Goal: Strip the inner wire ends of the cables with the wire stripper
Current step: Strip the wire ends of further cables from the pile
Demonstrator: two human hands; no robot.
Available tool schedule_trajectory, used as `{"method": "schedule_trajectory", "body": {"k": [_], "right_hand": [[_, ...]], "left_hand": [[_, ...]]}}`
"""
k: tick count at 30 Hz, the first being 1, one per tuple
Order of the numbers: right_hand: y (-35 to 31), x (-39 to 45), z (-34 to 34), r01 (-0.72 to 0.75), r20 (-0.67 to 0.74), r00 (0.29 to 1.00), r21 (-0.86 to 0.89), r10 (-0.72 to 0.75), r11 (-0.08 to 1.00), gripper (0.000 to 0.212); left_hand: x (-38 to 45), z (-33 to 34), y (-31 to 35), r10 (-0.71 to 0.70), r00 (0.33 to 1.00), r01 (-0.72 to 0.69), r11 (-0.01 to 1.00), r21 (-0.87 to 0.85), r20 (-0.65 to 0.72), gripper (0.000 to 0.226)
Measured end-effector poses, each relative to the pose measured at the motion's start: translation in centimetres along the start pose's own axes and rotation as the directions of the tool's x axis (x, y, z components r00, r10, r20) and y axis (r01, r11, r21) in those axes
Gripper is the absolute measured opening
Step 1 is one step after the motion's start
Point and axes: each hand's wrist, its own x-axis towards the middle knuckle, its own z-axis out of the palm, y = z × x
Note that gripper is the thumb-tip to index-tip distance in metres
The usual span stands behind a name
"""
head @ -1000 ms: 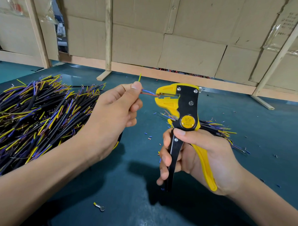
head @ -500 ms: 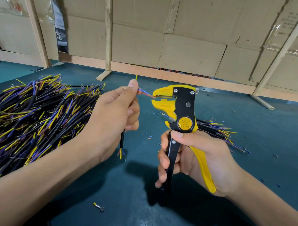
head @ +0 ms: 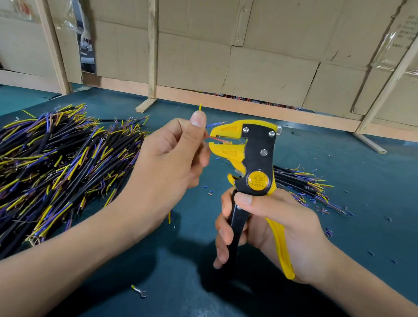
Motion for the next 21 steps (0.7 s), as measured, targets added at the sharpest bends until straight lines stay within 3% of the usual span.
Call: {"method": "schedule_trajectory", "body": {"k": [8,21], "right_hand": [[0.09,0.04,-0.24,0.063,-0.064,0.996,0.004,-0.063,0.998,0.022],[0.33,-0.06,-0.48,0.094,-0.079,0.992,-0.093,-0.102,0.991,0.020]], "left_hand": [[-0.64,0.61,0.11,0.037,0.998,-0.041,0.994,-0.101,-0.042,0.033],[-0.98,0.81,0.05,0.047,0.994,-0.054,0.996,-0.068,-0.103,0.035]]}}
